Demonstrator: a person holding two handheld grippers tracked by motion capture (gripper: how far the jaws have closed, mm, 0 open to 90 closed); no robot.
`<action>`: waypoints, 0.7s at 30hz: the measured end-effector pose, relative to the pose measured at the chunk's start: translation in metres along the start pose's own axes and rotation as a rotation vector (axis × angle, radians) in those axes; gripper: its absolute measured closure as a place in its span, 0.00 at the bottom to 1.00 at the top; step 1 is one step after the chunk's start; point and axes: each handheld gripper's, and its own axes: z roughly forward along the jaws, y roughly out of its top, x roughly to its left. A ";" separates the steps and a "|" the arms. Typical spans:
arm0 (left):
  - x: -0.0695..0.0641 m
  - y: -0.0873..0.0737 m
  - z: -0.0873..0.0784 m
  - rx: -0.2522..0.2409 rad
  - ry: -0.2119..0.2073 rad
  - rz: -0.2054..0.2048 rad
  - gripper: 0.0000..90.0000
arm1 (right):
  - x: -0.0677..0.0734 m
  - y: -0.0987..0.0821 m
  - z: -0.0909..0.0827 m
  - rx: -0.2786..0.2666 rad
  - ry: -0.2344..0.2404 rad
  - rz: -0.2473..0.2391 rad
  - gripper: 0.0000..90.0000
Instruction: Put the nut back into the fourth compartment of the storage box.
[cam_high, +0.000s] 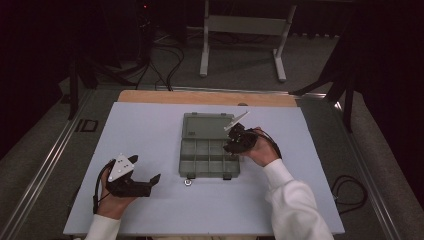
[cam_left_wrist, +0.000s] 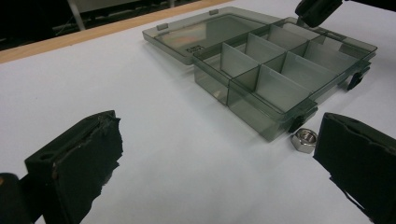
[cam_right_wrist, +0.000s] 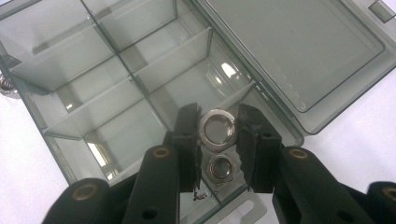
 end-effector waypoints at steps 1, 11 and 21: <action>0.000 0.000 -0.001 -0.003 0.002 0.002 0.02 | 0.000 0.000 0.001 0.002 0.000 0.000 0.78; 0.000 0.000 0.000 -0.001 0.000 0.001 0.02 | 0.000 0.000 0.003 0.009 0.000 -0.001 0.78; 0.000 0.000 0.000 -0.001 0.000 0.002 0.02 | 0.000 0.000 -0.001 -0.036 0.012 0.015 0.62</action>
